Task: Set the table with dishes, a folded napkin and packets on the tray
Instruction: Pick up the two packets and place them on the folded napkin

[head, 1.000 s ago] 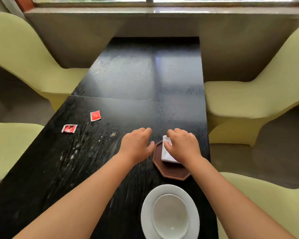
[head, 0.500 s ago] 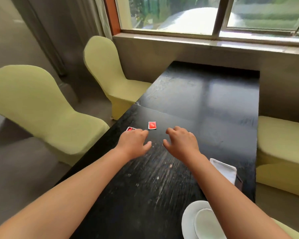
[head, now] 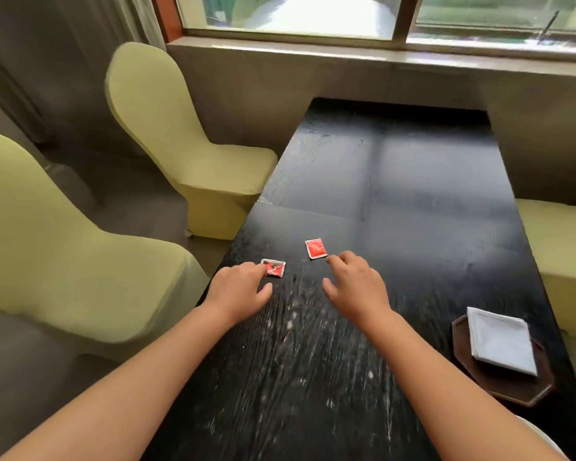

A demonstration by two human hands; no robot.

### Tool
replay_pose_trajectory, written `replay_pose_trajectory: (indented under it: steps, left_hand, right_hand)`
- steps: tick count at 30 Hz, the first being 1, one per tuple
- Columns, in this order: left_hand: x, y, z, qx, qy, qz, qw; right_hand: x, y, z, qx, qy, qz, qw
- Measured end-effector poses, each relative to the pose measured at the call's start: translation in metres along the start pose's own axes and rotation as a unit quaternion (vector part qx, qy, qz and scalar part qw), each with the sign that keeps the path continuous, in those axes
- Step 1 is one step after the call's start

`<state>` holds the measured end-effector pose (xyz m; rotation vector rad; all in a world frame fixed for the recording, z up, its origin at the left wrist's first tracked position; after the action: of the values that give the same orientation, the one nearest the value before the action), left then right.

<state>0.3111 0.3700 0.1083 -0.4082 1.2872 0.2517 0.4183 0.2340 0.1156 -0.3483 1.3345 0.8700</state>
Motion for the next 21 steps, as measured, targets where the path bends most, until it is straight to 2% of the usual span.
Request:
replay_pose_trajectory:
  steps: [5,11,16,19,21]
  left_hand:
    - [0.037,0.042,0.024,0.023,0.021,-0.01,0.999]
    - [0.115,0.082,0.059,0.031,0.029,-0.026,0.999]
    - [0.167,0.079,0.101,0.07,0.039,-0.047,0.996]
    - [0.196,0.072,0.112,0.076,0.07,-0.045,0.994]
    - [0.212,0.067,0.111,0.084,0.1,-0.047,0.99]
  right_hand:
    - [0.047,0.004,0.03,0.013,0.011,-0.026,1.0]
    - [0.127,-0.025,0.066,0.049,-0.003,-0.04,0.998]
    - [0.171,-0.053,0.098,0.152,-0.031,0.011,0.988]
    - [0.191,-0.07,0.115,0.226,-0.027,0.035,0.973]
    - [0.203,-0.078,0.124,0.246,-0.012,0.021,0.969]
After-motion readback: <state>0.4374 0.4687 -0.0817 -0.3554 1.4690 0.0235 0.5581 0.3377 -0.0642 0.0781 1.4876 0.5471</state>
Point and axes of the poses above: each hand's wrist, its own z-axis towards the middle knuckle, its own x-axis out of the palm, y = z × x, the point moved 9 cm from there along z, towards the middle knuckle, and after that the axes turned 15 degrees about -y, right-handed, at the moved point
